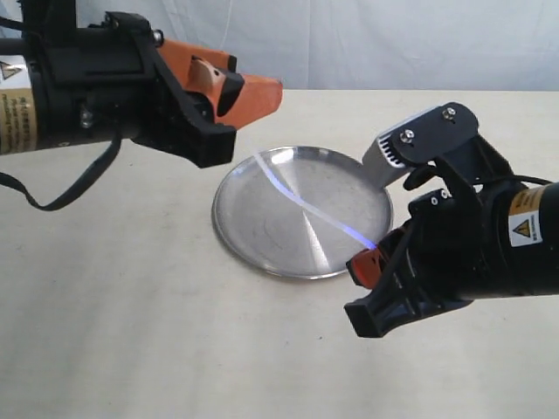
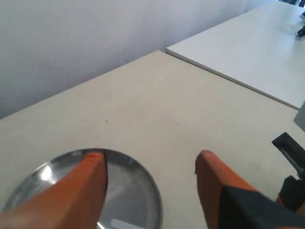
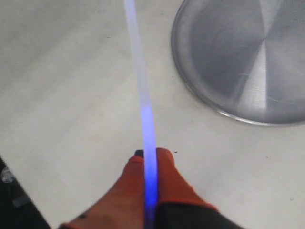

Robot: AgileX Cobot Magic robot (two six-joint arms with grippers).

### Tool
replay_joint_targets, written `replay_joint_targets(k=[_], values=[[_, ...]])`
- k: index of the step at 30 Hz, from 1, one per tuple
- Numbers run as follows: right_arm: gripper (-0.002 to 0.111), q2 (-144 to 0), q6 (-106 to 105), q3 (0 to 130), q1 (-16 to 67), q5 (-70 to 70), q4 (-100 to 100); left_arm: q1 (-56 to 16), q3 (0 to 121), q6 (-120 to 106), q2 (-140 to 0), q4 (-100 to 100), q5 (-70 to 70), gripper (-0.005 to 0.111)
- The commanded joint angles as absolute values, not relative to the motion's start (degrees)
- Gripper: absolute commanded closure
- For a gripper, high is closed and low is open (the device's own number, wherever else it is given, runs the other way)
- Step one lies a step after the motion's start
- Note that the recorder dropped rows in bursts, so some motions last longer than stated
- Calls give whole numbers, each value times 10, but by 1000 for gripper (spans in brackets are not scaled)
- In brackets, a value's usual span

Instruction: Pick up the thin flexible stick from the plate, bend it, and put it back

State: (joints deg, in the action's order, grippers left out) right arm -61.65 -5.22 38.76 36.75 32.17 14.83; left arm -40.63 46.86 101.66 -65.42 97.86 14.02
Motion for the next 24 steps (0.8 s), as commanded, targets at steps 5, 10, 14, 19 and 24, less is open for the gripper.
replay_joint_targets(k=[5,10,14,19,24], values=[[109,-696,122,390,364,305,-94,-407,473,1015,-565,992,101,56],[109,-780,124,405,328,270,-103,-407,473,1019,-523,992,108,66],[109,-848,124,448,297,243,-103,-407,473,1014,-483,999,139,98],[109,-939,124,534,273,246,-103,-407,472,1012,-436,999,155,106],[109,-1044,124,624,273,278,-105,-407,472,1012,-399,999,143,106]])
